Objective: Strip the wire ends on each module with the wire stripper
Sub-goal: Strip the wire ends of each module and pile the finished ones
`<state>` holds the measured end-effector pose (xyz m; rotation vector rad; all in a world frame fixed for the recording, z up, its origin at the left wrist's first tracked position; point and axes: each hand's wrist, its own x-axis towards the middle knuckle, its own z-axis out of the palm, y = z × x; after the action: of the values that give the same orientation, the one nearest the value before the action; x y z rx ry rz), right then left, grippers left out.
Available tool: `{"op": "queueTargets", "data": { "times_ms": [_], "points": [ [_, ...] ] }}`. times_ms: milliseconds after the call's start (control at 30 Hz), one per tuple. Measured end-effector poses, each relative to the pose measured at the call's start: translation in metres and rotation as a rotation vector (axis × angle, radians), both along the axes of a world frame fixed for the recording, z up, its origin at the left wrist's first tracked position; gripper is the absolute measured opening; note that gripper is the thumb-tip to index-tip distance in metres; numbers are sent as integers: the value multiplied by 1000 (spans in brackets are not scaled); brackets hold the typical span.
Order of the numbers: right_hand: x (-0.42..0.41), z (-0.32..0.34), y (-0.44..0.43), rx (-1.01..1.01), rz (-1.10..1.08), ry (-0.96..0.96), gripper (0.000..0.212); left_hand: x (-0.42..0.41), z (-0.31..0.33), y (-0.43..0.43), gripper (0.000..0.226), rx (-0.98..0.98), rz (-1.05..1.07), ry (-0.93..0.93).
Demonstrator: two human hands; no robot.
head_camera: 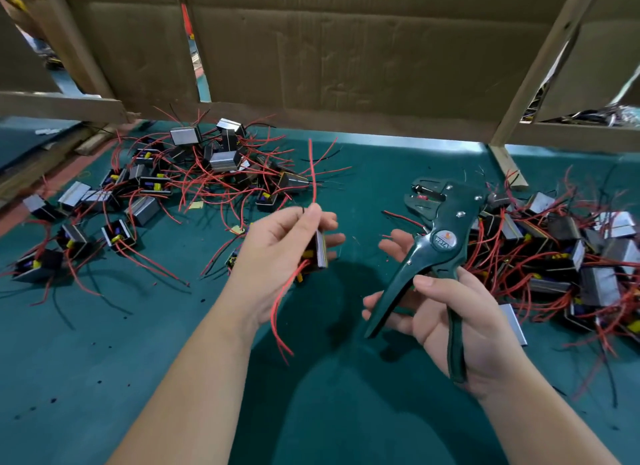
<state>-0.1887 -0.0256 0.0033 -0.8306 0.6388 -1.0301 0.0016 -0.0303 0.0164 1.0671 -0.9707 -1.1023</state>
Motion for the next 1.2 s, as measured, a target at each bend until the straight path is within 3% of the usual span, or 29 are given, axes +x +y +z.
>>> {"op": "queueTargets", "data": {
  "times_ms": [100,200,300,467,567,867,1200],
  "points": [
    [-2,3,-1,48,112,-38,57,-2,-2,3,31,-19,-44,-152],
    [-4,4,-1,55,186,-72,60,0,-2,5,22,-40,-149,-166],
    [-3,5,0,48,195,-76,67,0,-1,5,31,-43,-203,-139],
    [-6,8,1,51,172,-45,66,2,2,6,31,-112,-135,-177],
    [-7,10,3,47,242,-59,76,5,2,9,25,-141,-143,-179],
    [0,6,10,65,380,-49,71,7,5,7,13,-203,22,-163],
    [5,2,13,105,479,-188,65,2,12,10,11,-238,75,-111]
  ]
}}
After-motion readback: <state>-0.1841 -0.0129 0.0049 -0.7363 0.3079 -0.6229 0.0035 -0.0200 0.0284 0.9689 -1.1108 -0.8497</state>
